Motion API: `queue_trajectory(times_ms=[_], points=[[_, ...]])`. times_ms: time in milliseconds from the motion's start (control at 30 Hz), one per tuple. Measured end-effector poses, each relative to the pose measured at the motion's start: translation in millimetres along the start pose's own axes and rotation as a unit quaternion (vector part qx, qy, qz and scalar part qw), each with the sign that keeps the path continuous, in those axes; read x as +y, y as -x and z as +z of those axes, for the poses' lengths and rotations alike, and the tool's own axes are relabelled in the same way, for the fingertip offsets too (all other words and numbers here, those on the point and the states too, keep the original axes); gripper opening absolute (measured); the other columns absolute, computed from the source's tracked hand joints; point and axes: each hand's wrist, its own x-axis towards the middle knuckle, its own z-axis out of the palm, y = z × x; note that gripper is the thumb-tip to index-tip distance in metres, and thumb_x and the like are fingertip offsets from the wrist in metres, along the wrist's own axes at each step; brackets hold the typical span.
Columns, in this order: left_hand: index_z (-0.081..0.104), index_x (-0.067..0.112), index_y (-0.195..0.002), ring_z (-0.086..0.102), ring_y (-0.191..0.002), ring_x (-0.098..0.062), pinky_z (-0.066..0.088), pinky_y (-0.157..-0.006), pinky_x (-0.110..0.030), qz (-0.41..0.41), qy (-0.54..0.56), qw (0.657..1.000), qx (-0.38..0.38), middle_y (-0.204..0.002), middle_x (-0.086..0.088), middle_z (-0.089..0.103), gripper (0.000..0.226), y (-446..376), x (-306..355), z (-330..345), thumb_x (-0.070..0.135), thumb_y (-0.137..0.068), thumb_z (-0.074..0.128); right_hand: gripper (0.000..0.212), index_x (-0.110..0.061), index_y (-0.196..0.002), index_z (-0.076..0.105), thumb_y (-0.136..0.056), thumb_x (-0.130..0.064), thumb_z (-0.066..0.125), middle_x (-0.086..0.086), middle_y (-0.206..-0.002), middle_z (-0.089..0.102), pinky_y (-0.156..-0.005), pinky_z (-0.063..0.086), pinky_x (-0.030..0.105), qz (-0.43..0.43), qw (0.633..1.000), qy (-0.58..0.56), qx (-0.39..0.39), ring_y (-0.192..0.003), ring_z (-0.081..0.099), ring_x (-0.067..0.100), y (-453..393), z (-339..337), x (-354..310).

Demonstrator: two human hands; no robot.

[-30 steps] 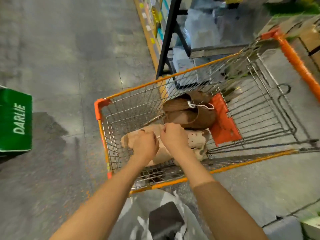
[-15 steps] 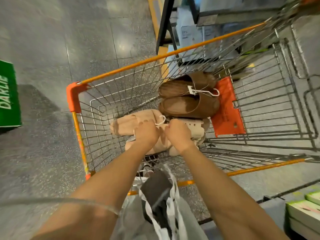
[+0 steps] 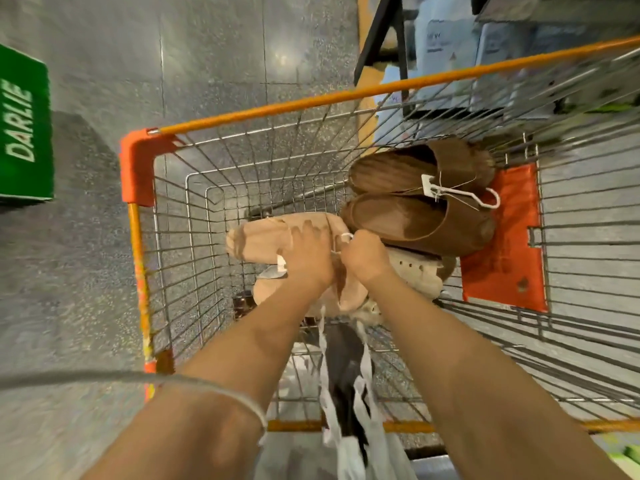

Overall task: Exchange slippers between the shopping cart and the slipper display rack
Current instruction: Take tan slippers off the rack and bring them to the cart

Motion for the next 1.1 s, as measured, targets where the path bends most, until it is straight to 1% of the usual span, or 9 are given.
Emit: queue_trajectory(times_ms=[133, 300, 433, 600, 733, 867, 967, 1033, 1100], points=[[0.015, 0.016, -0.147, 0.007, -0.144, -0.029, 0.021, -0.110, -0.061, 0.056, -0.030, 0.997, -0.040, -0.155, -0.006, 0.011, 0.077, -11, -1, 7, 0.029, -0.085, 0.059, 0.031, -0.005, -0.112, 0.061, -0.095, -0.020, 0.040, 0.018, -0.115, 0.064, -0.084, 0.048, 0.035, -0.027, 0.998, 0.050, -0.017, -0.108, 0.059, 0.034, -10, 13, 1], [0.035, 0.012, -0.137, 0.028, -0.134, -0.029, 0.025, -0.108, -0.048, 0.088, -0.083, 0.991, -0.061, -0.140, -0.009, 0.040, 0.070, -19, 0, 12, 0.030, -0.077, 0.068, 0.030, -0.006, -0.109, 0.060, -0.097, -0.024, 0.039, 0.013, -0.116, 0.064, -0.093, 0.044, 0.037, -0.005, 0.994, 0.085, 0.062, -0.112, 0.057, 0.030, -11, 28, 2], [0.037, 0.014, -0.135, 0.036, -0.128, -0.030, 0.031, -0.104, -0.044, 0.081, -0.059, 0.990, -0.097, -0.136, -0.010, 0.045, 0.063, -17, -5, 15, 0.030, -0.081, 0.064, 0.037, 0.000, -0.115, 0.052, -0.094, -0.030, 0.046, 0.017, -0.119, 0.061, -0.097, 0.039, 0.038, 0.079, 0.991, -0.012, 0.104, -0.114, 0.055, 0.032, -9, 40, 1], [0.037, 0.016, -0.133, 0.039, -0.125, -0.031, 0.032, -0.102, -0.043, 0.073, -0.035, 0.992, -0.096, -0.133, -0.010, 0.044, 0.064, -11, -9, 16, 0.034, -0.079, 0.065, 0.047, 0.001, -0.124, 0.045, -0.092, -0.032, 0.049, 0.019, -0.128, 0.056, -0.101, 0.037, 0.038, 0.169, 0.975, -0.132, 0.062, -0.121, 0.051, 0.034, -12, 36, -5], [0.035, 0.016, -0.135, 0.037, -0.126, -0.031, 0.032, -0.102, -0.044, 0.097, -0.069, 0.988, -0.097, -0.133, -0.011, 0.042, 0.070, -3, -9, 16, 0.038, -0.077, 0.067, 0.036, -0.006, -0.122, 0.046, -0.093, -0.029, 0.044, 0.018, -0.127, 0.053, -0.095, 0.041, 0.042, 0.138, 0.979, -0.128, 0.079, -0.118, 0.049, 0.035, 2, 32, -4], [0.040, 0.018, -0.131, 0.034, -0.125, -0.033, 0.033, -0.101, -0.042, 0.130, -0.089, 0.986, -0.056, -0.130, -0.015, 0.041, 0.052, 19, -10, 10, 0.029, -0.084, 0.057, 0.029, -0.006, -0.123, 0.041, -0.096, -0.018, 0.039, 0.017, -0.124, 0.055, -0.077, 0.038, 0.032, 0.081, 0.982, -0.163, 0.056, -0.113, 0.053, 0.034, 31, 16, 3], [0.041, 0.018, -0.131, 0.027, -0.129, -0.034, 0.030, -0.104, -0.044, 0.148, -0.140, 0.979, -0.009, -0.134, -0.015, 0.035, 0.048, 35, -15, -1, 0.030, -0.086, 0.054, 0.040, -0.008, -0.132, 0.036, -0.093, -0.014, 0.043, 0.017, -0.133, 0.049, -0.092, 0.040, 0.035, 0.032, 0.985, -0.164, 0.042, -0.120, 0.048, 0.033, 53, 6, -4], [0.036, 0.018, -0.136, 0.016, -0.138, -0.034, 0.023, -0.111, -0.049, 0.168, -0.164, 0.972, 0.005, -0.144, -0.017, 0.025, 0.056, 44, -19, -14, 0.036, -0.086, 0.055, 0.048, -0.015, -0.138, 0.033, -0.091, -0.015, 0.043, 0.014, -0.137, 0.047, -0.101, 0.037, 0.035, 0.019, 0.986, -0.161, 0.047, -0.125, 0.045, 0.031, 71, 2, -14], [0.027, 0.018, -0.144, 0.005, -0.144, -0.032, 0.014, -0.116, -0.052, 0.197, -0.178, 0.964, -0.002, -0.154, -0.014, 0.012, 0.068, 52, -25, -32, 0.038, -0.086, 0.056, 0.049, -0.018, -0.140, 0.033, -0.091, -0.013, 0.041, 0.011, -0.137, 0.048, -0.101, 0.037, 0.033, 0.008, 0.983, -0.175, 0.063, -0.125, 0.045, 0.030, 89, -2, -25]])
